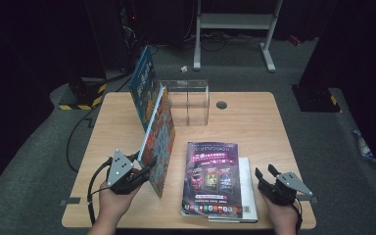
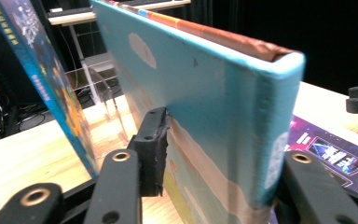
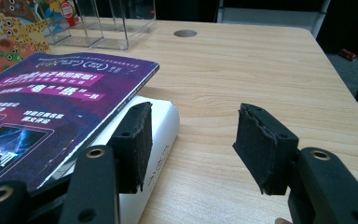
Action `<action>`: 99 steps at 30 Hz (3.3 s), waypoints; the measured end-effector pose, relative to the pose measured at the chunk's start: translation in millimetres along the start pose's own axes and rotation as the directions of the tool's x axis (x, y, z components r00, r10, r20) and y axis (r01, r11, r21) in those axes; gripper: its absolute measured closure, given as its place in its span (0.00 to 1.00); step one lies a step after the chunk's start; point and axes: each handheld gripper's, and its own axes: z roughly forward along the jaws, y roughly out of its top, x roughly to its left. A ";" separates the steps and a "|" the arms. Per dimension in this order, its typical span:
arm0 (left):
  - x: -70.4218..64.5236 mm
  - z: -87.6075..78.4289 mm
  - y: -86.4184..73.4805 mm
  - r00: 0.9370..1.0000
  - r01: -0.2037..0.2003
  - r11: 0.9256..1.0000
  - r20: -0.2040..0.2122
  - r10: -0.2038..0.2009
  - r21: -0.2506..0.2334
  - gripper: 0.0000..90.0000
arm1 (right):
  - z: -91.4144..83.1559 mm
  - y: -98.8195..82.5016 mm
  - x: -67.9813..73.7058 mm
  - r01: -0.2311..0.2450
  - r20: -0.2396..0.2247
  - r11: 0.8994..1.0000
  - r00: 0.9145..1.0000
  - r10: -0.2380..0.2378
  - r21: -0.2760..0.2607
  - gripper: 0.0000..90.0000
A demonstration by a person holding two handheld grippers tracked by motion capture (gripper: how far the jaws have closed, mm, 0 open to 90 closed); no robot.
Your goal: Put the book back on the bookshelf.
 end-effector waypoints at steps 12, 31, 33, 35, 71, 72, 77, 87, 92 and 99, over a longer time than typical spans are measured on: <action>18.5 -5.3 -1.4 0.999 0.013 1.000 -0.044 -0.012 0.017 0.77 | 1.6 -1.1 1.4 0.000 -0.007 1.000 1.000 0.000 0.011 0.50; 46.3 -15.1 -5.3 0.997 0.079 0.997 -0.030 -0.078 0.022 0.88 | 1.3 -3.2 0.7 -0.016 -0.005 1.000 1.000 0.016 0.010 0.51; 45.7 -15.4 -7.1 0.997 0.074 0.997 -0.020 -0.074 0.007 0.88 | 1.2 -3.3 0.5 -0.020 -0.003 1.000 1.000 0.020 0.006 0.51; 46.3 -15.5 -7.9 0.997 0.082 0.997 -0.010 -0.082 0.001 0.88 | 1.3 -3.3 0.4 -0.020 -0.004 1.000 1.000 0.021 0.007 0.51; 52.1 7.9 12.0 0.991 0.103 0.994 -0.081 -0.105 -0.022 0.72 | 0.4 -4.2 -1.4 -0.029 -0.008 0.999 1.000 0.029 0.014 0.50; 52.9 8.7 13.1 0.992 0.104 0.994 -0.076 -0.105 -0.019 0.72 | 0.4 -4.7 -1.5 -0.030 -0.008 0.999 1.000 0.030 0.015 0.50; 53.3 11.0 15.3 0.993 0.101 0.995 -0.059 -0.102 -0.021 0.78 | 0.8 -5.0 -1.8 -0.023 -0.011 1.000 1.000 0.023 0.020 0.50; 51.5 11.0 18.0 0.993 0.108 0.994 -0.047 -0.109 -0.031 0.86 | 0.8 -5.7 -3.8 -0.022 -0.005 0.999 1.000 0.022 0.025 0.50; 51.7 10.9 17.2 0.993 0.109 0.993 -0.049 -0.111 -0.037 0.87 | 1.3 -6.5 -5.1 -0.018 0.000 0.999 1.000 0.018 0.036 0.50; 54.0 10.7 14.4 0.990 0.134 0.989 -0.039 -0.136 -0.055 0.88 | 0.9 -5.4 -8.4 0.002 0.016 0.999 1.000 -0.003 0.044 0.49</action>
